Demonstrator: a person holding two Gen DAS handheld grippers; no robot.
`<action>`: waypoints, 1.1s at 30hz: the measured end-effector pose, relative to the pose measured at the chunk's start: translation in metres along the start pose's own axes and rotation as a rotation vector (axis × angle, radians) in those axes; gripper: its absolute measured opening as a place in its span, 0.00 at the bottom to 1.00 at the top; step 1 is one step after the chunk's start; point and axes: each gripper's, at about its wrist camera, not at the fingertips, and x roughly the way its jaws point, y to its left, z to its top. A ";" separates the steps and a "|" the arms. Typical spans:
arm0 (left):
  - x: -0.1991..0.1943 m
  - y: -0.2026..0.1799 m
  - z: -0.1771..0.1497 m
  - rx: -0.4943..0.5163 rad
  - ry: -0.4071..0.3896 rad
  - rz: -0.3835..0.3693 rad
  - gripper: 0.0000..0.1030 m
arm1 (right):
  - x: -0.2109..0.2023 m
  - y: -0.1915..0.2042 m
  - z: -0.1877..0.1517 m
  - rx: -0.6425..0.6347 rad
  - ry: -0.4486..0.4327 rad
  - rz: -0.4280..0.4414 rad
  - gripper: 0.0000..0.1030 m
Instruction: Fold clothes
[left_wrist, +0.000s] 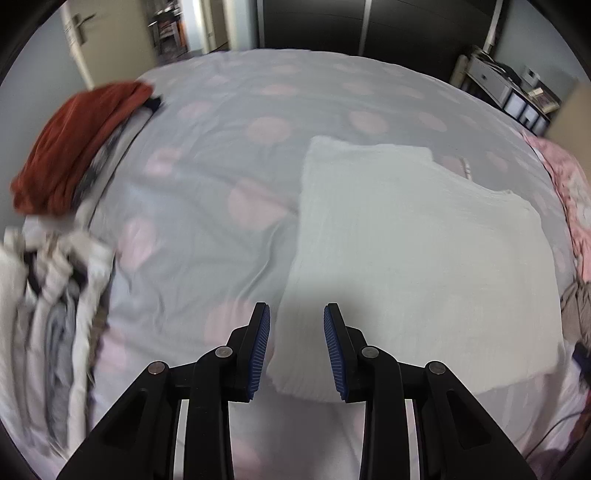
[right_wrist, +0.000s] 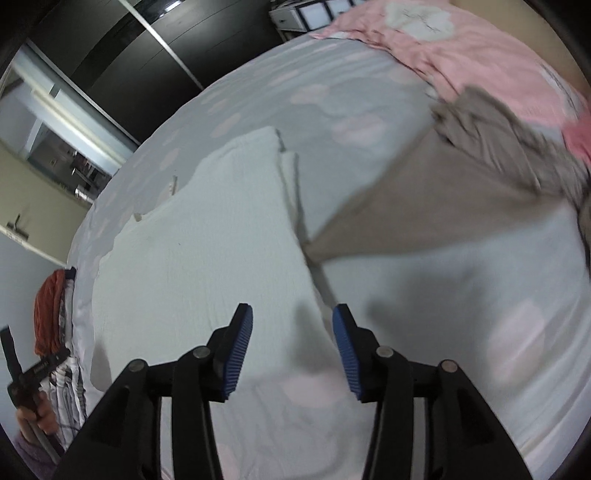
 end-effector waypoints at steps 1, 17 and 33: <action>0.002 0.006 -0.007 -0.028 0.002 -0.002 0.31 | 0.001 -0.006 -0.007 0.019 0.000 0.004 0.44; 0.071 0.029 -0.036 -0.184 0.182 -0.069 0.34 | 0.044 -0.026 -0.033 0.137 0.050 0.082 0.45; 0.077 -0.018 -0.041 -0.018 0.179 0.003 0.10 | 0.057 -0.006 -0.037 0.016 0.038 0.003 0.17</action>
